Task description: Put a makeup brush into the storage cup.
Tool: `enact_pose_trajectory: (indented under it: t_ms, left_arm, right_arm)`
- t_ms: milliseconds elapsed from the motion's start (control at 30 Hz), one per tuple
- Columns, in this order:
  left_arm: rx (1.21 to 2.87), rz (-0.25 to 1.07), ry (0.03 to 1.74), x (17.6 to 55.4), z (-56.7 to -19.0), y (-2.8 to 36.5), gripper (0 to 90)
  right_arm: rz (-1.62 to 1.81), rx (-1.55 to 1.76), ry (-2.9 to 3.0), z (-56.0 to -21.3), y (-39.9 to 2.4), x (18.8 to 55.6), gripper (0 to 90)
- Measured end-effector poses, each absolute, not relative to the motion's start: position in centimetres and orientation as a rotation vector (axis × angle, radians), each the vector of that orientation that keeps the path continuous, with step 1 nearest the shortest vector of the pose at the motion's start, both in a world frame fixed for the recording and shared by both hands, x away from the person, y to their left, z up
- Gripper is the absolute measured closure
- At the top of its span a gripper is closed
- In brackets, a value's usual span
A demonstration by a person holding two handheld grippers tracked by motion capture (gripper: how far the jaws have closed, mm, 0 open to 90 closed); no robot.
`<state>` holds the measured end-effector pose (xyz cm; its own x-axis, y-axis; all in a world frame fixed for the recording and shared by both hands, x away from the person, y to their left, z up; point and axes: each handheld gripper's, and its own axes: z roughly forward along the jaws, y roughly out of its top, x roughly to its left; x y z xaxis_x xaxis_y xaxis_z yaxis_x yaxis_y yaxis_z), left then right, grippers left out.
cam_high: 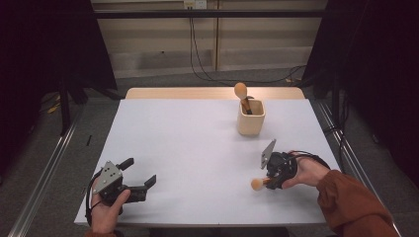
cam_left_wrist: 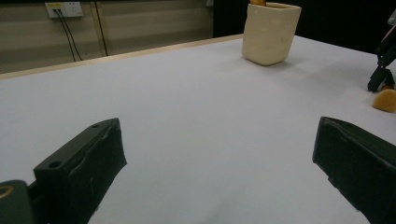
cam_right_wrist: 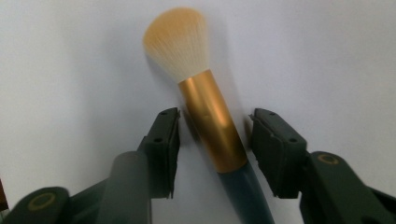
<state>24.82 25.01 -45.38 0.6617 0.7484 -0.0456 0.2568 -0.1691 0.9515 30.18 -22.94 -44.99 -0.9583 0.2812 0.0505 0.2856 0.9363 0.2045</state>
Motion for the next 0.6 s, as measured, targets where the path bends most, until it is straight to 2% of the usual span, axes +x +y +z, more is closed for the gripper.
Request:
enact_pose_trajectory:
  t_ms: [267, 600]
  left_arm:
    - [1.741, 0.537, 0.816, 24.81, -45.42, 25.04, 2.1]
    - [1.748, 0.534, 0.817, 24.78, -45.44, 24.94, 2.1]
  right_arm:
    - [-0.336, -0.449, -3.058, -44.88, -22.93, 30.17, 74.2]
    - [-0.407, -0.485, -3.037, -44.91, -23.55, 30.32, 74.5]
